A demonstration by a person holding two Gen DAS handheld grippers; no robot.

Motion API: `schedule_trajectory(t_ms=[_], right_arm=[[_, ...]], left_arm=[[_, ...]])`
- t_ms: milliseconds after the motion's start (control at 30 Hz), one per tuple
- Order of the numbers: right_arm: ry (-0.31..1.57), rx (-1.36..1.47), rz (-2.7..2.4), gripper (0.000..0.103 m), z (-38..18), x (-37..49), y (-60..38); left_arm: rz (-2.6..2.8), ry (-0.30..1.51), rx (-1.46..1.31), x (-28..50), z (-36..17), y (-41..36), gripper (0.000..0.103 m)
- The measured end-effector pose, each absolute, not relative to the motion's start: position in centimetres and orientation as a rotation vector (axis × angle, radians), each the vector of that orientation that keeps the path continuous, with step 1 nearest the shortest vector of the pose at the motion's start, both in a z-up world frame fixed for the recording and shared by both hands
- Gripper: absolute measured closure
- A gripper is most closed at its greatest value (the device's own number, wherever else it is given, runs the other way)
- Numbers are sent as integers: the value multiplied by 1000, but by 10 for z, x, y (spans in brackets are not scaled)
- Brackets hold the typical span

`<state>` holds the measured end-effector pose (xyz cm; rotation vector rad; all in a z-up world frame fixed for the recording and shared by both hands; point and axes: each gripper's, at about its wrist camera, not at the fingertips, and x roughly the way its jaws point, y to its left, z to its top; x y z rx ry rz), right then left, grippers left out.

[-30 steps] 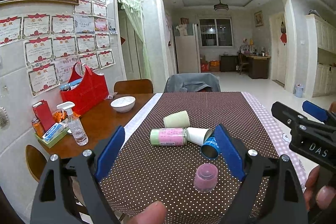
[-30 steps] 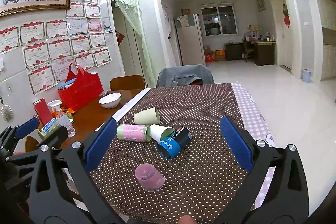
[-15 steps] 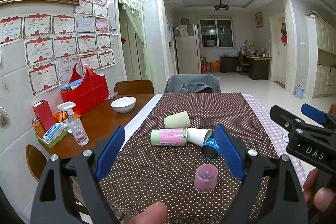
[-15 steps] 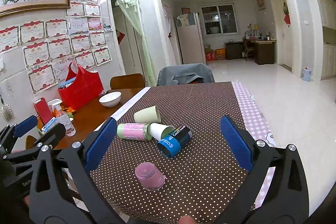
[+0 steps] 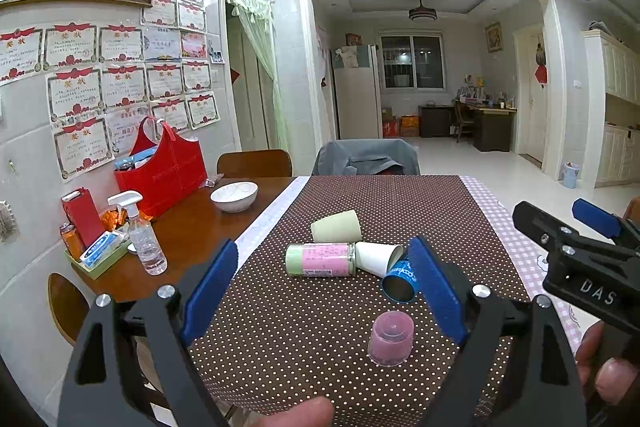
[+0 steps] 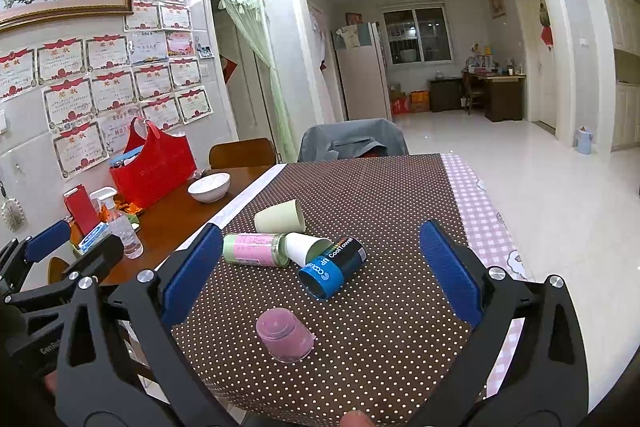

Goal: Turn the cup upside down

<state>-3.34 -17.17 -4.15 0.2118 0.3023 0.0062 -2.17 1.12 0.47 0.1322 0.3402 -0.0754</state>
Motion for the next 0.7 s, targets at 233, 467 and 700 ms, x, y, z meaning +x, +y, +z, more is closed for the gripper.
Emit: schedule_trajectory(t_ms=[233,467,700], right_arm=[[305,213,9,6,-43,-33,-171],[309,214,8,6,-45,-32,-170],[311,216,11,6,-46,-32,-170]], left_arm=[[-72,339,129,-20,4,11,17],[-60,331,117,-19,4,13,17],[-38,339,105,-16,3,19,17]])
